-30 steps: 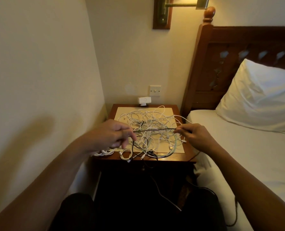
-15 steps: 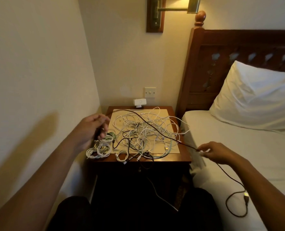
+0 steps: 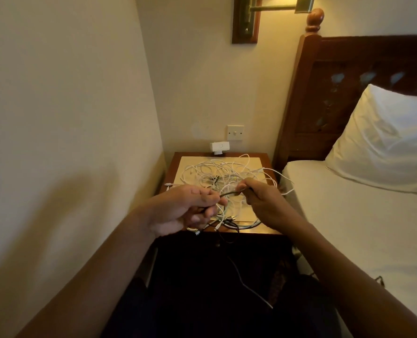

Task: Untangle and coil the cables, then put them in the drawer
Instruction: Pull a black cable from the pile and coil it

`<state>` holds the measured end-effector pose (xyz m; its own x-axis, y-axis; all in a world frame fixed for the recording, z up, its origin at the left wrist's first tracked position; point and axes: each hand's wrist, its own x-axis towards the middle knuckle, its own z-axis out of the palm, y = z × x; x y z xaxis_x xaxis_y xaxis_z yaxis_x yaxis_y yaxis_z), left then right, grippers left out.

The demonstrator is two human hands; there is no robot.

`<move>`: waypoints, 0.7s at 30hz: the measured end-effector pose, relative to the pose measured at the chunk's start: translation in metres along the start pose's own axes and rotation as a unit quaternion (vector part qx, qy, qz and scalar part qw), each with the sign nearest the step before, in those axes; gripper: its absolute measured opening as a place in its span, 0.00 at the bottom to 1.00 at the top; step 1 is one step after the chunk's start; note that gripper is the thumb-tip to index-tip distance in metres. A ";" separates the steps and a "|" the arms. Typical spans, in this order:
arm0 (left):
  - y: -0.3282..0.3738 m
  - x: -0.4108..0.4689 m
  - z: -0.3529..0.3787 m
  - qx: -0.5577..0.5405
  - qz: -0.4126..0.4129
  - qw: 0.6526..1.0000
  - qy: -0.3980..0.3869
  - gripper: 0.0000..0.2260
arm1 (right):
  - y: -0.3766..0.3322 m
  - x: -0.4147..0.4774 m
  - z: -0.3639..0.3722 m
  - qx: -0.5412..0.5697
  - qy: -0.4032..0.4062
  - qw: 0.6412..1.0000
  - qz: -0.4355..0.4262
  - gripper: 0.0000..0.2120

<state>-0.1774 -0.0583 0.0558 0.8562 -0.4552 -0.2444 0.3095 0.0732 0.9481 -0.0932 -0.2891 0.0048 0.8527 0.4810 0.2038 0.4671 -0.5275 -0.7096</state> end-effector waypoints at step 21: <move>-0.021 0.007 0.003 0.046 0.163 0.984 0.052 0.18 | -0.091 0.017 -0.055 -0.054 0.071 0.992 -0.089 0.06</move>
<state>-0.1789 -0.0654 0.0343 0.9431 -0.3268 0.0612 -0.0235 0.1181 0.9927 -0.1077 -0.2718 0.1101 0.7745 0.4748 0.4180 0.6299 -0.5186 -0.5781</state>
